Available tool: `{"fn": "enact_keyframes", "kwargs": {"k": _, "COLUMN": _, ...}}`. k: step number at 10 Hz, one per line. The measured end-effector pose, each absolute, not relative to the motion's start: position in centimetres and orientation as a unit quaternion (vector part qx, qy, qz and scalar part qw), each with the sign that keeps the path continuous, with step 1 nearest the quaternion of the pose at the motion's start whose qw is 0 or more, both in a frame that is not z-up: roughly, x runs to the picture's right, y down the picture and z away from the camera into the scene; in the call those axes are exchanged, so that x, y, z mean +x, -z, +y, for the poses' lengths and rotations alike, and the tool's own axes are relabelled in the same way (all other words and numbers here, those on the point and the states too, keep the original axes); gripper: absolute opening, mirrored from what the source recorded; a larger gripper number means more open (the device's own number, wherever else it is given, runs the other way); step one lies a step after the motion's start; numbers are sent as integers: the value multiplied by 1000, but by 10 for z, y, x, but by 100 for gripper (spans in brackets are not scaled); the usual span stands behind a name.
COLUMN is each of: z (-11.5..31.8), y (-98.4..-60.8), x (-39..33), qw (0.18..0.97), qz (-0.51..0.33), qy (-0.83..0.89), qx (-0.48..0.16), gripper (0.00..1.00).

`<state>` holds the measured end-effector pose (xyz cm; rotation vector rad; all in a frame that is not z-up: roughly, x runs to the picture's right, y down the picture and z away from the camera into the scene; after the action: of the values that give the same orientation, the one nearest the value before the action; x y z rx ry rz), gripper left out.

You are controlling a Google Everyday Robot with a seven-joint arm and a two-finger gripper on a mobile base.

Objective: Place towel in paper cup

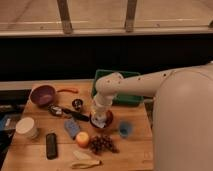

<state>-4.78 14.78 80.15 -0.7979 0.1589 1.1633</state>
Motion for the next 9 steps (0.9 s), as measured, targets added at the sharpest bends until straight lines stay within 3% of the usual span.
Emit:
{"fn": "enact_keyframes", "kwargs": {"k": 1, "z": 150, "y": -803, "x": -47, "qw": 757, "qz": 75, "qy": -535, "qx": -369, "gripper": 36}}
{"fn": "enact_keyframes", "kwargs": {"k": 3, "z": 156, "y": -807, "x": -47, "qw": 753, "qz": 77, "qy": -535, "qx": -375, "gripper": 52}}
{"fn": "enact_keyframes", "kwargs": {"k": 4, "z": 158, "y": -809, "x": -47, "qw": 751, "qz": 79, "qy": -535, "qx": -378, "gripper": 55}}
{"fn": "enact_keyframes", "kwargs": {"k": 9, "z": 179, "y": -817, "x": -40, "qw": 736, "qz": 93, "qy": -543, "qx": -394, "gripper": 55}}
